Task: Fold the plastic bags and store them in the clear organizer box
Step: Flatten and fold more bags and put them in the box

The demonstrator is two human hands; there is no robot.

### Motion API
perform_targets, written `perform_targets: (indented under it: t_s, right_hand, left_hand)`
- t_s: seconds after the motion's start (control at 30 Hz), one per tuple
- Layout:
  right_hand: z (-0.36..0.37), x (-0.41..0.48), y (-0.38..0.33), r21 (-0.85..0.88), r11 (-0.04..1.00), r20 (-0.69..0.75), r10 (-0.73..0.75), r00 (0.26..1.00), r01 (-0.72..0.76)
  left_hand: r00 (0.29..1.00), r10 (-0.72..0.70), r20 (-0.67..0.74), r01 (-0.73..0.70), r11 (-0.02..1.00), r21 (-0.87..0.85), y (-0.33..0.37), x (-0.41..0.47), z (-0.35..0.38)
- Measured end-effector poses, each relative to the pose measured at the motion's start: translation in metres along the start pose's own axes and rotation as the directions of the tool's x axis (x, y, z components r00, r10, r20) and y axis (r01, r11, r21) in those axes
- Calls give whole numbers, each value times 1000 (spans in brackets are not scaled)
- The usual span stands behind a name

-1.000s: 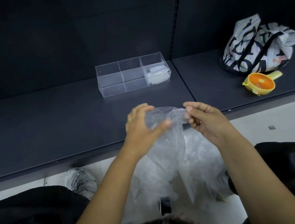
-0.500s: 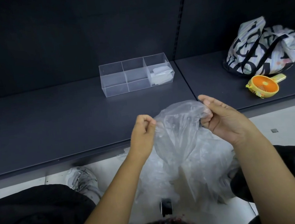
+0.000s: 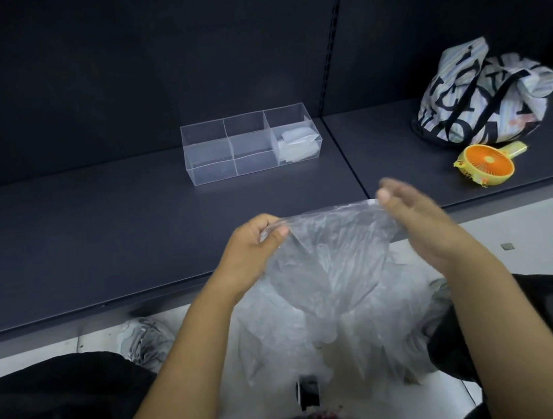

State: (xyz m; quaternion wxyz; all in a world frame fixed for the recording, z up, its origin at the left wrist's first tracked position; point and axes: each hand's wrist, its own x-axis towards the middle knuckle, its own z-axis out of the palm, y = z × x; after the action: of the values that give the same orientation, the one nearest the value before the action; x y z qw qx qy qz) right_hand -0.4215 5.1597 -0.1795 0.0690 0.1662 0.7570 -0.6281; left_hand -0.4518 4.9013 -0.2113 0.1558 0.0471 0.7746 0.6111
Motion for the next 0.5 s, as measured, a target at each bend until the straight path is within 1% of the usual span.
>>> perform_targets:
  t_s: [0.07, 0.1, 0.13, 0.2, 0.27, 0.3, 0.37, 0.4, 0.43, 0.47, 0.5]
  right_hand:
    - [13, 0, 14, 31, 995, 211, 89, 973, -98]
    - [19, 0, 21, 57, 989, 262, 114, 958, -133]
    - [24, 0, 26, 100, 984, 283, 111, 953, -145]
    - [27, 1, 33, 224, 967, 253, 65, 965, -124]
    - [24, 5, 34, 313, 947, 139, 30, 990, -72]
    - [23, 7, 32, 315, 948, 63, 16, 998, -35]
    - [25, 9, 29, 236, 971, -73, -30, 997, 46]
    - [28, 8, 26, 171, 981, -110, -70, 991, 88]
    - [31, 5, 23, 112, 986, -116, -109, 987, 122]
    - [34, 3, 19, 71, 986, -95, -141, 985, 148]
    - [37, -1, 14, 42, 984, -49, -169, 984, 171]
  left_hand:
    - [1000, -4, -12, 4, 1000, -14, 1, -1, -1]
    - [1000, -17, -21, 16, 1000, -27, 1, -1, -2]
    - [999, -38, -39, 35, 998, -53, 1, -1, -3]
    - [991, -89, -96, 75, 987, -139, -3, -1, -9]
    - [984, -124, -130, 98, 977, -188, -9, 1, -17]
    - [980, -151, -133, 123, 972, -199, -13, 2, -22]
    - [969, -218, -118, 193, 962, -191, -19, 2, -32]
    - [960, -254, -114, 234, 958, -164, -21, 2, -36]
    - [948, -289, -130, 279, 956, -91, -23, 3, -40]
    - [938, -300, -172, 312, 949, 49, -23, 4, -43]
    - [937, -274, -218, 317, 928, 195, -20, 4, -45]
